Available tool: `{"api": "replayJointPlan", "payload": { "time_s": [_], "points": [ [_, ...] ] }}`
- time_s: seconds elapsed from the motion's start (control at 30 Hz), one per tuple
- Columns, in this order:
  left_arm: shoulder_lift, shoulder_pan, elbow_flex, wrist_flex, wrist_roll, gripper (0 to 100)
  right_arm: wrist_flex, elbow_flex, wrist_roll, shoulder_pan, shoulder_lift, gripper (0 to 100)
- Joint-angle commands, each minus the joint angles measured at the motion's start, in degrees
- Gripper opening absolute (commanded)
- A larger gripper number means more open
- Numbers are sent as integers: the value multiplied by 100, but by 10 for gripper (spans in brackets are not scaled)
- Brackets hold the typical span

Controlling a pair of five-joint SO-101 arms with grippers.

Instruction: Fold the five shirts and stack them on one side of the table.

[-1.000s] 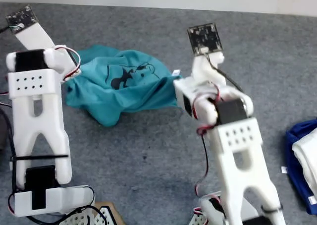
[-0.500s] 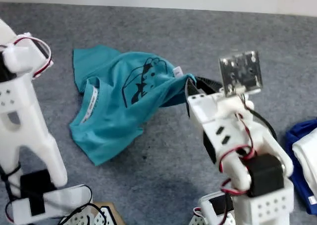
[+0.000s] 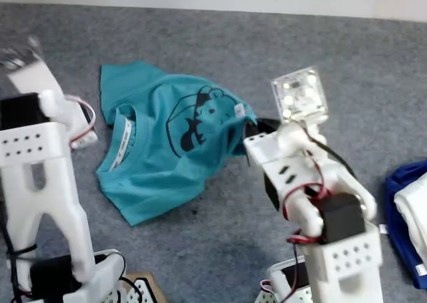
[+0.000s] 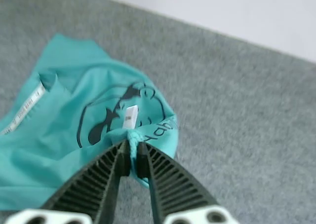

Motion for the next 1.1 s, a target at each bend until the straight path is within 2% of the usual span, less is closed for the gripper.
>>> {"api": "replayJointPlan", "payload": {
  "time_s": [0.0,0.1,0.2,0.43,0.67,0.93,1.07],
  "points": [
    [-189,110,646,-264,-308,116,-514,207,79,-57,119,6],
    [-189,101,1051,-352,-325,215,-866,479,79,-57,163,6],
    [-198,92,1473,-510,-334,269,-1147,708,79,-57,215,6],
    [-180,-251,2844,-2048,-325,270,-1675,1068,88,48,488,6],
    [-145,-259,3881,-3121,-325,271,-1807,1051,88,189,971,6],
    [-145,-233,4207,-3648,-308,270,-1842,1068,79,189,1051,6],
    [-136,-251,4514,-4580,-299,270,-1842,1068,79,189,1024,6]
  ]
}}
